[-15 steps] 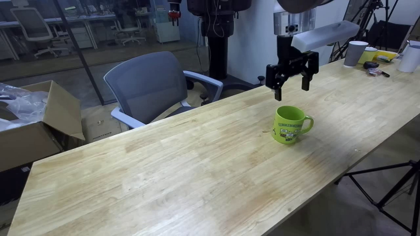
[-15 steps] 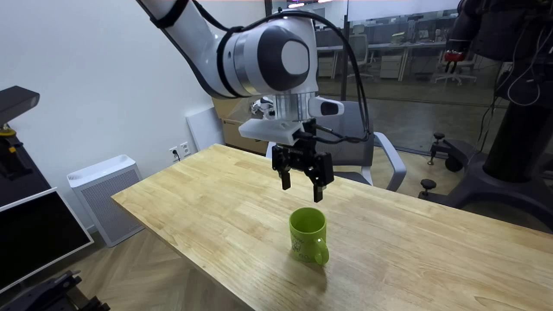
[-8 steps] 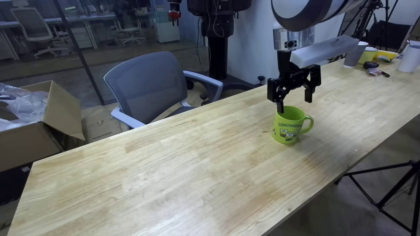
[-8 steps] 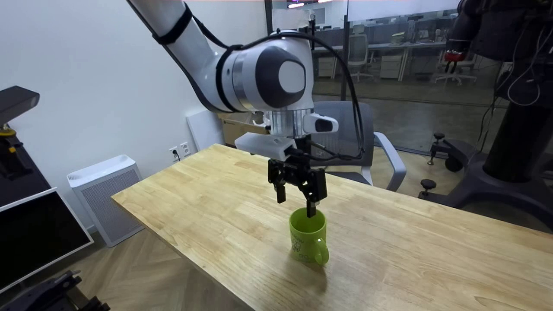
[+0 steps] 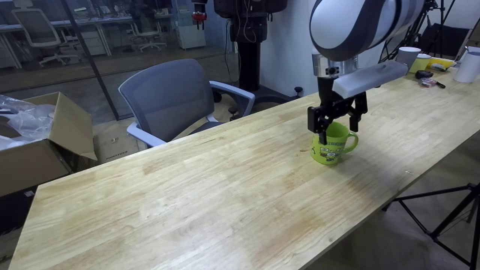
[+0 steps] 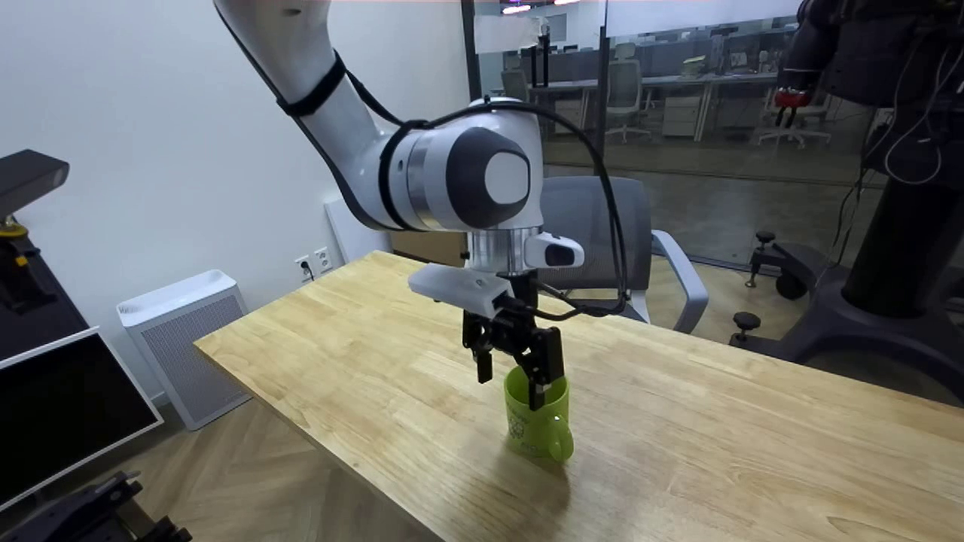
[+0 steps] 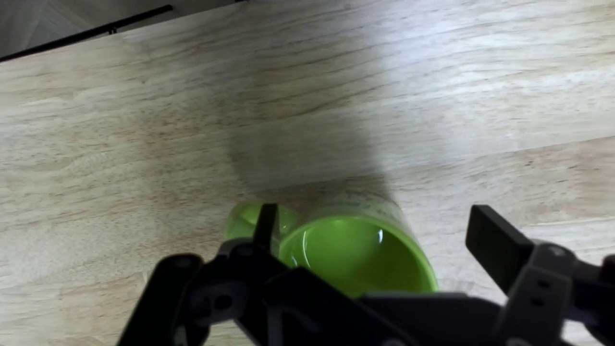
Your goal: Move the green cup to the left
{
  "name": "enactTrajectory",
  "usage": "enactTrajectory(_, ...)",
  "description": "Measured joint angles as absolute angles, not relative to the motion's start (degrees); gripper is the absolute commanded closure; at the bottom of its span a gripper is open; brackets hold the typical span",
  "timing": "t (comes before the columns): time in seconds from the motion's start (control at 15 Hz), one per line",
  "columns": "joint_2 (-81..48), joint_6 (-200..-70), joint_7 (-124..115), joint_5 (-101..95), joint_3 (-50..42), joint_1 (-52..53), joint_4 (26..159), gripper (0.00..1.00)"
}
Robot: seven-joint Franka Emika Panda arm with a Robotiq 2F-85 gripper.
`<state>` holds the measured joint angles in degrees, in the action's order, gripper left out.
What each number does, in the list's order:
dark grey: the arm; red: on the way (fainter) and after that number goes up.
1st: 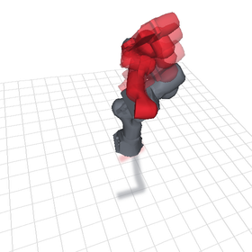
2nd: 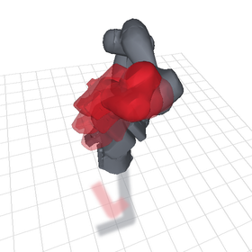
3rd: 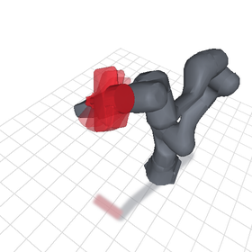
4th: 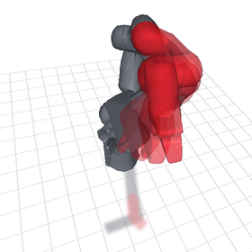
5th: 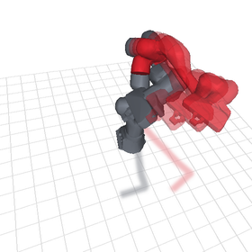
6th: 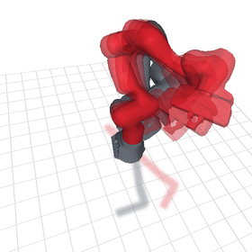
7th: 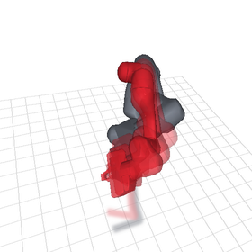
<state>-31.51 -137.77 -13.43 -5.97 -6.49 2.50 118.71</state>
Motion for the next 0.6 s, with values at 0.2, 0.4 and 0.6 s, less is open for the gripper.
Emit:
enactTrajectory(0.2, -32.11, -140.01, -12.35, -6.80, -6.49, 2.56, 119.63, 0.00)
enactTrajectory(0.4, -32.16, -141.64, -12.04, -7.83, -6.58, 2.55, 120.36, 0.00)
enactTrajectory(0.6, -32.29, -141.84, -11.62, -9.02, -6.58, 2.77, 120.77, 0.00)
